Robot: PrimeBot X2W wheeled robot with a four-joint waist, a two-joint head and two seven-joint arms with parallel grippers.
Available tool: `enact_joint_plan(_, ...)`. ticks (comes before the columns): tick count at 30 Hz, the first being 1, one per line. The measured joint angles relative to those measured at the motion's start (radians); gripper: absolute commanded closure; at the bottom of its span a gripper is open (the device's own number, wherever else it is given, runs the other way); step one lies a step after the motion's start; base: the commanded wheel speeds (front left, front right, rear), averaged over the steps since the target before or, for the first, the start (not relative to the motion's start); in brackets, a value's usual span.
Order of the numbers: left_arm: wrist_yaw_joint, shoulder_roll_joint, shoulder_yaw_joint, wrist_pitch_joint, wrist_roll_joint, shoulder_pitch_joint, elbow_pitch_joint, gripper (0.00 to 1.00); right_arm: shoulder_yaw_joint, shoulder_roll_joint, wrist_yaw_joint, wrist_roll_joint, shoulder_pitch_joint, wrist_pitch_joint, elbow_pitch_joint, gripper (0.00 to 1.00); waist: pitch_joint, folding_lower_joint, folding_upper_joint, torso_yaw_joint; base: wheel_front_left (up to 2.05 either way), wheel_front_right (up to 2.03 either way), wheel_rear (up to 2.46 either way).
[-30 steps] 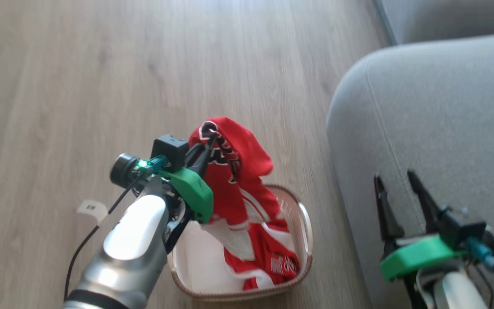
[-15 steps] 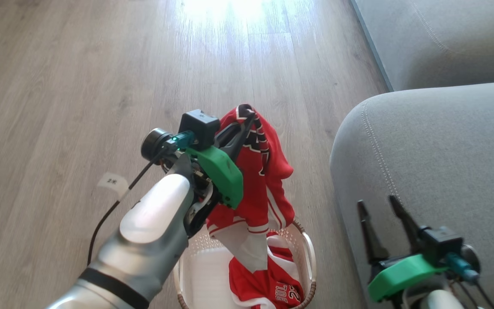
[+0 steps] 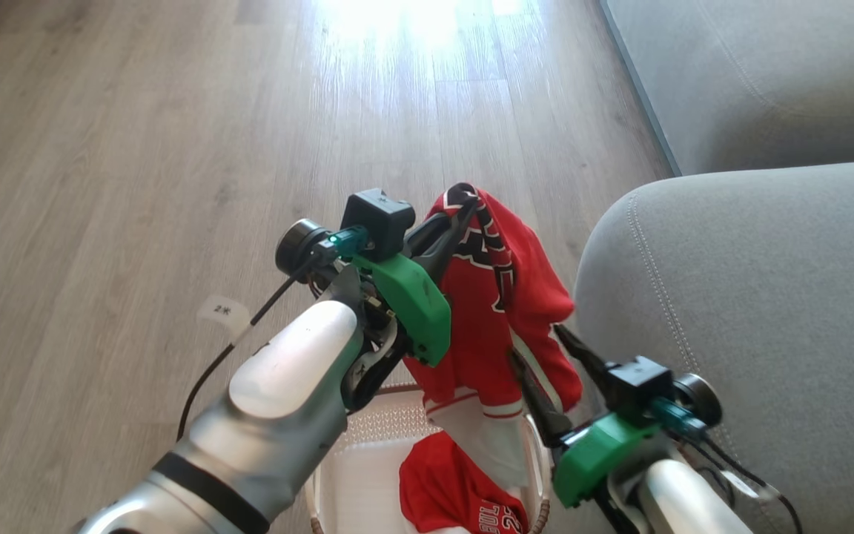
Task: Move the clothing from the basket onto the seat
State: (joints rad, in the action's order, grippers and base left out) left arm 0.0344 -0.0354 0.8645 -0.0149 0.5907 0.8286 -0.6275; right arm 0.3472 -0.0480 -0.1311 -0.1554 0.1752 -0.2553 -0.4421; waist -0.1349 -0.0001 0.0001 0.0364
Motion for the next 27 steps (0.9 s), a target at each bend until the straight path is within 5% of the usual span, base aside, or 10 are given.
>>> enact_joint_plan(26, -0.037, -0.002, 0.146, -0.023, 0.116, 0.064, 0.066, 1.00, 0.192, -0.009, 0.000, -0.092, 0.292, 0.000, -0.339, 0.00, 0.011, 0.0000, 0.0000, 0.070, 0.00, 0.00, 0.00)
enact_joint_plan(27, -0.041, -0.002, 0.152, -0.023, 0.122, 0.065, 0.067, 1.00, 0.194, -0.009, 0.000, -0.092, 0.298, 0.000, -0.343, 0.24, 0.012, 0.0000, 0.0000, 0.072, 0.00, 0.00, 0.00)
